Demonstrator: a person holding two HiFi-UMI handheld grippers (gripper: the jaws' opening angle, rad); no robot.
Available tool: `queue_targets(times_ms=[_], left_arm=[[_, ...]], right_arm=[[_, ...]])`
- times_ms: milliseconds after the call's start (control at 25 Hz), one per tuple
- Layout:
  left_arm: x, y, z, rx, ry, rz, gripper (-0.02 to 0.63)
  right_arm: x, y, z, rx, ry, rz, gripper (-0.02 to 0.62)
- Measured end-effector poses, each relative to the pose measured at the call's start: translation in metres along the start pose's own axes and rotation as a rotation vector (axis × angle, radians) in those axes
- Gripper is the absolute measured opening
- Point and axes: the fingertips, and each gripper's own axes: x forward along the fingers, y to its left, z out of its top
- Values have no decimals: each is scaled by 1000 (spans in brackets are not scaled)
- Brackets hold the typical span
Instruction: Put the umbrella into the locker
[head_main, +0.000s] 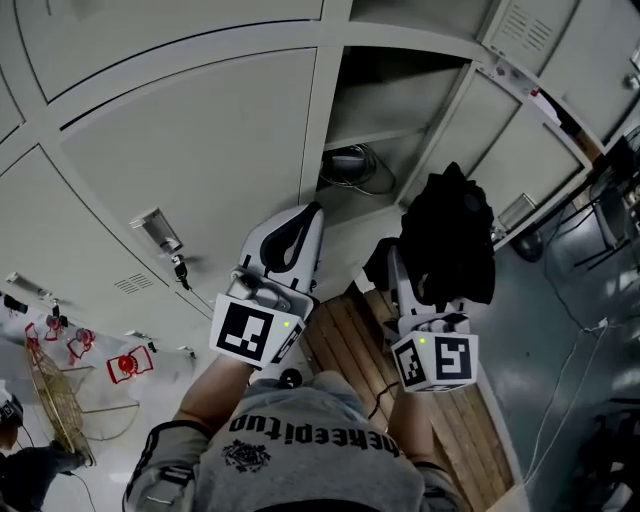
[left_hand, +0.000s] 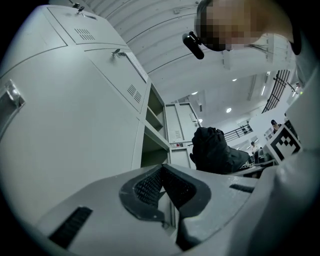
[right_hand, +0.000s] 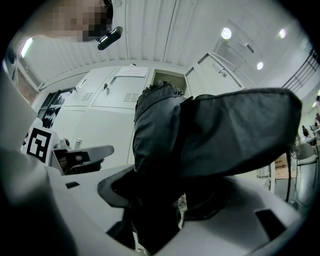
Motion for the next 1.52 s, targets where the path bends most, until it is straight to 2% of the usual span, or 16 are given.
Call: queue_targets(times_ms=[360,880,1120,1520], left_arm=[[6,10,-2,13,15,47,3],[10,12,6,22,10,111,3],[11,12,7,33,4,123,3],[25,6,6,51,7,114,3]], right_arm=[[40,-21,-1,-50,93,15,262],[110,-34,3,-137,247,105,262],[143,-36,-10,-177,356,153,263],[191,-45,-17,-166,496,229,265]])
